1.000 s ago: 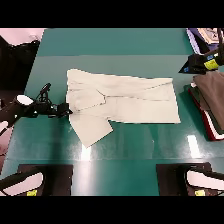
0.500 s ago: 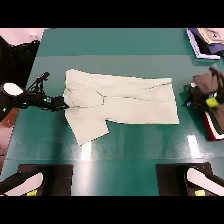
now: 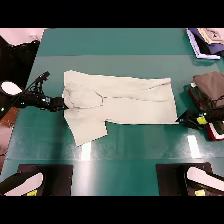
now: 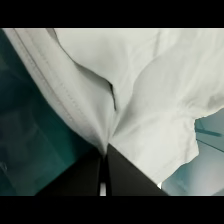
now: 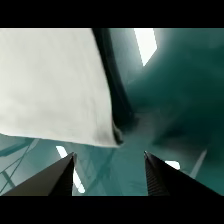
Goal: Fold the shirts.
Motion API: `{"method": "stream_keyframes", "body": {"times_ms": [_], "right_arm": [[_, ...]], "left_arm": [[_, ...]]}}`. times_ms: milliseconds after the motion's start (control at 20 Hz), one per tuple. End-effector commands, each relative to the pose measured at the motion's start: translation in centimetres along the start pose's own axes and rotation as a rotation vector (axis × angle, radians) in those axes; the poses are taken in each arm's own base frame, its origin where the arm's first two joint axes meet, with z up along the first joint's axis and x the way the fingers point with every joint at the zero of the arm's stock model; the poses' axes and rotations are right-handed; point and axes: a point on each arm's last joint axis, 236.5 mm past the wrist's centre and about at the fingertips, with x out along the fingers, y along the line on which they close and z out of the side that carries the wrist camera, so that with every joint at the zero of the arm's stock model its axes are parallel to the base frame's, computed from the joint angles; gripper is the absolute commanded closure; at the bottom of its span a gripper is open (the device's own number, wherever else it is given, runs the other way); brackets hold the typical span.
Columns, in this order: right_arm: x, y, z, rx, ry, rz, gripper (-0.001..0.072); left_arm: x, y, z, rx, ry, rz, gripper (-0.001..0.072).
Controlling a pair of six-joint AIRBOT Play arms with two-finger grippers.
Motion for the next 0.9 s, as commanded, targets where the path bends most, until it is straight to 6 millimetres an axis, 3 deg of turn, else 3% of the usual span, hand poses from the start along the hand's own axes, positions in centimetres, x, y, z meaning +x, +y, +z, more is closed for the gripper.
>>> {"method": "stream_keyframes", "body": {"times_ms": [0,150,200,300,400,500,550,650,750,850], "right_arm": [[1.8,0.4,0.8,-0.030,-0.008,-0.009,0.0232],[2.6,1.2,1.3,-0.074,-0.021,-0.028,0.0290],[2.6,1.5,1.7,-0.089,-0.041,-0.035,0.0367],[1.8,2.0,2.5,-0.115,-0.098,-0.047,0.0674],[0.3,2.7,3.4,-0.143,-0.177,-0.057,0.0699],[-2.1,4.2,3.9,-0.183,-0.249,-0.055,0.0700],[-3.8,5.4,4.1,-0.199,-0.289,-0.041,0.0700],[-8.6,10.0,5.4,-0.254,-0.427,0.042,0.0700],[-15.1,15.8,6.2,-0.335,-0.601,0.148,0.0700],[-22.4,21.2,5.7,-0.416,-0.777,0.232,0.0701]], "left_arm": [[0.0,-0.1,-0.4,0.003,0.018,-0.004,0.0684],[-0.1,-0.2,-0.7,0.003,0.029,-0.008,0.0684],[-0.1,-0.2,-0.7,0.003,0.032,-0.009,0.0684],[-0.1,-0.3,-0.7,0.004,0.030,-0.008,0.0685],[-0.6,-0.3,0.1,0.009,-0.008,0.002,0.0685],[-2.3,-1.4,1.8,0.041,-0.062,0.001,0.0685],[-3.8,-2.4,2.9,0.065,-0.100,-0.003,0.0685],[-8.5,-5.4,5.9,0.140,-0.214,-0.010,0.0685],[-15.4,-9.9,8.6,0.265,-0.366,-0.014,0.0685],[-23.2,-14.8,10.0,0.399,-0.531,-0.010,0.0685]]}}
